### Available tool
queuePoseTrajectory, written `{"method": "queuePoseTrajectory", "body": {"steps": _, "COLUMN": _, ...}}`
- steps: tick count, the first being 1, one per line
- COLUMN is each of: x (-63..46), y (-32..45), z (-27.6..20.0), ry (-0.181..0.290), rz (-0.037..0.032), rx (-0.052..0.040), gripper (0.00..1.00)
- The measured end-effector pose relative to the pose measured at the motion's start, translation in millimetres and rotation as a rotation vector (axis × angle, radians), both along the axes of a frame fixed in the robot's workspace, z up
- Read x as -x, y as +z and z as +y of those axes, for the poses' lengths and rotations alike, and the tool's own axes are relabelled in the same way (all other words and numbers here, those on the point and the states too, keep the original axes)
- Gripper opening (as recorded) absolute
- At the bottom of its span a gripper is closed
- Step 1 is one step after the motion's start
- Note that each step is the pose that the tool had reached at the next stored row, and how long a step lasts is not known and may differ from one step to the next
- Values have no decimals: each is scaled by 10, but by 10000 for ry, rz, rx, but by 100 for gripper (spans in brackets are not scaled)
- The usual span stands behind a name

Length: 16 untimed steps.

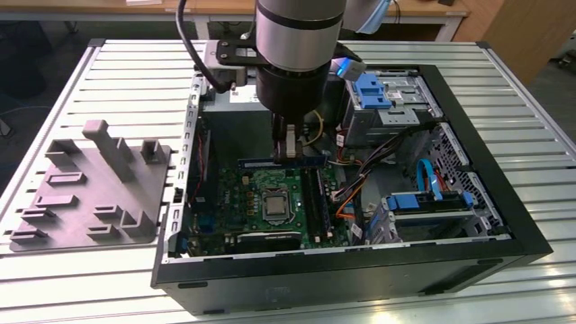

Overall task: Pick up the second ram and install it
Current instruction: 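Pick up the second ram and move it above second insertion slot, then insert the second ram into the second slot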

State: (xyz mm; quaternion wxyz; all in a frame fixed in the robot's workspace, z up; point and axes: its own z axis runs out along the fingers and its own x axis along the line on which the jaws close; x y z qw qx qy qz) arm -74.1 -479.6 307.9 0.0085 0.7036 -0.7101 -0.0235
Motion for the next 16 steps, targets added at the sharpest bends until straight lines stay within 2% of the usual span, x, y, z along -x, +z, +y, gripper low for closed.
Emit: {"method": "queuePoseTrajectory", "body": {"steps": 16, "x": 0, "y": -5, "z": 3, "ry": -29, "rz": 0, "rx": 0, "gripper": 11}}
